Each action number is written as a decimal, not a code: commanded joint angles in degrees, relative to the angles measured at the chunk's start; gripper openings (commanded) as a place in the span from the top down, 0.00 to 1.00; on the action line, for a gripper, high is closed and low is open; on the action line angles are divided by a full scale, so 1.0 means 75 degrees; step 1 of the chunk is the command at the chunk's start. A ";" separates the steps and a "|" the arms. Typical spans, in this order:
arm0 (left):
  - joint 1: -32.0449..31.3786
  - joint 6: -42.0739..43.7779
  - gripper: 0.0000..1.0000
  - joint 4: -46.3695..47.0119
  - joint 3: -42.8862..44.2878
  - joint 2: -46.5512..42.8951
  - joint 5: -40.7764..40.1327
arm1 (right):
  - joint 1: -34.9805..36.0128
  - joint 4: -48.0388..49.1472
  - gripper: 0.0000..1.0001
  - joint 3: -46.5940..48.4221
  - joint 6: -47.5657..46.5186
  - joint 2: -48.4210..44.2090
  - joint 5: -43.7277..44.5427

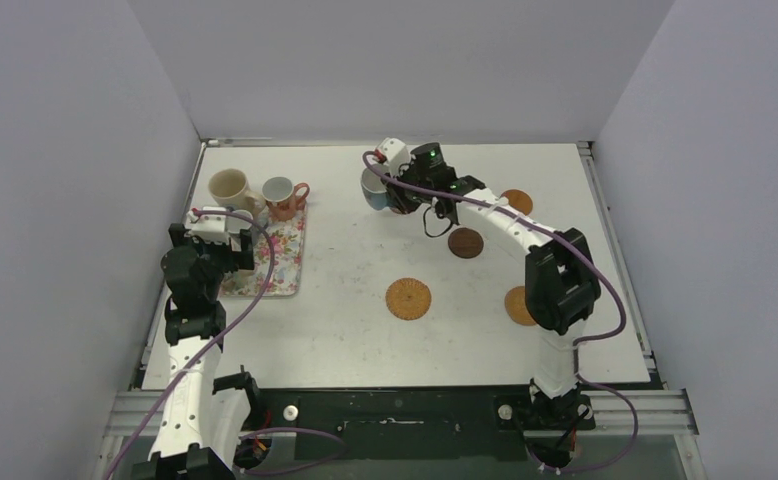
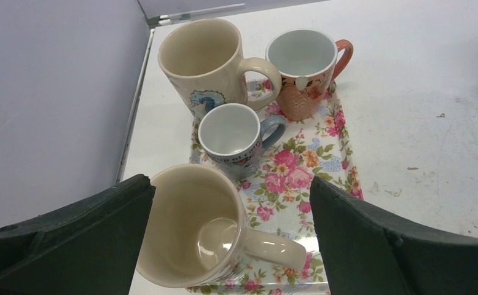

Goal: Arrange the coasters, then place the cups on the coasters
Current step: Pick up the cup from the tray, then place the cup on the coaster.

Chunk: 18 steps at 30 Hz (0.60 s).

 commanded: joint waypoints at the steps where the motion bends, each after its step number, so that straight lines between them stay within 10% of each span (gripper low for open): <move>1: 0.0042 -0.0077 0.03 0.0441 -0.0043 -0.0102 0.0196 | -0.0537 0.0767 1.00 0.0067 -0.0117 -0.1005 -0.0127; 18: 0.0030 0.0445 0.03 -0.0441 0.0139 -0.0061 0.1974 | -0.3675 0.0377 1.00 -0.0313 -0.0119 -0.2037 -0.1257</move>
